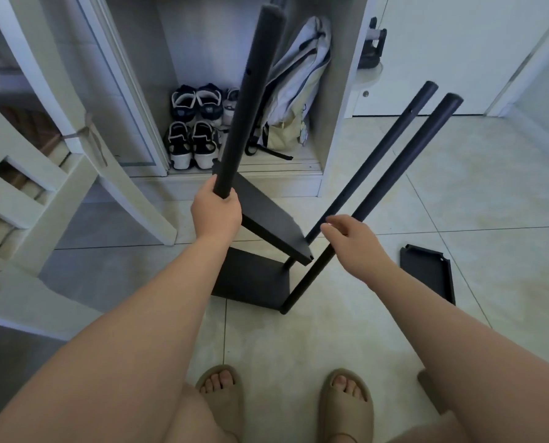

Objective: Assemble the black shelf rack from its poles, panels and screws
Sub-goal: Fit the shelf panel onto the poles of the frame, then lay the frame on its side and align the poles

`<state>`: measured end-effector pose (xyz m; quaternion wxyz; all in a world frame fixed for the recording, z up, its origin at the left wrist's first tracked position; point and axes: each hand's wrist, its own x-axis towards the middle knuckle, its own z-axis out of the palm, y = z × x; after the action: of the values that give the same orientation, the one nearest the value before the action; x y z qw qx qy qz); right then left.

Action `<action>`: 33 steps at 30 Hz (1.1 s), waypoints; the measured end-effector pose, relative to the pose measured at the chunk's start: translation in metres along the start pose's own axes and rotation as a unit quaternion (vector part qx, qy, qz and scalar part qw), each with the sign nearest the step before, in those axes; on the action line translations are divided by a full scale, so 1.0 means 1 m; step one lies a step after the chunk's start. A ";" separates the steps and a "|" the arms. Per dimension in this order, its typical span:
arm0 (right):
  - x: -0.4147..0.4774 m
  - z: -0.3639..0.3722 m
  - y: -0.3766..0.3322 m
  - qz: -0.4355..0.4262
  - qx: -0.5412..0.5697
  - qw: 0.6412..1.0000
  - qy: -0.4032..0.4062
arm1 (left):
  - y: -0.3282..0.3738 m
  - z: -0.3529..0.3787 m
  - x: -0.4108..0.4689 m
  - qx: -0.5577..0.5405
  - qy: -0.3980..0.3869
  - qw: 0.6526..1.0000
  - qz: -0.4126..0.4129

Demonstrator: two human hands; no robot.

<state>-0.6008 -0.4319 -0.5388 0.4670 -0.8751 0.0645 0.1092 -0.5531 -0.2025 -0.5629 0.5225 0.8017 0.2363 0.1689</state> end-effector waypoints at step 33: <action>0.025 -0.051 0.066 -0.147 -0.438 0.884 0.075 | 0.013 0.110 -0.048 0.438 -0.247 0.838 0.213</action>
<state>-0.5839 -0.5115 -0.5707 0.0404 -0.9955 -0.0850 -0.0093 -0.5337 -0.3171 -0.5954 0.1089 0.9925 -0.0279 -0.0486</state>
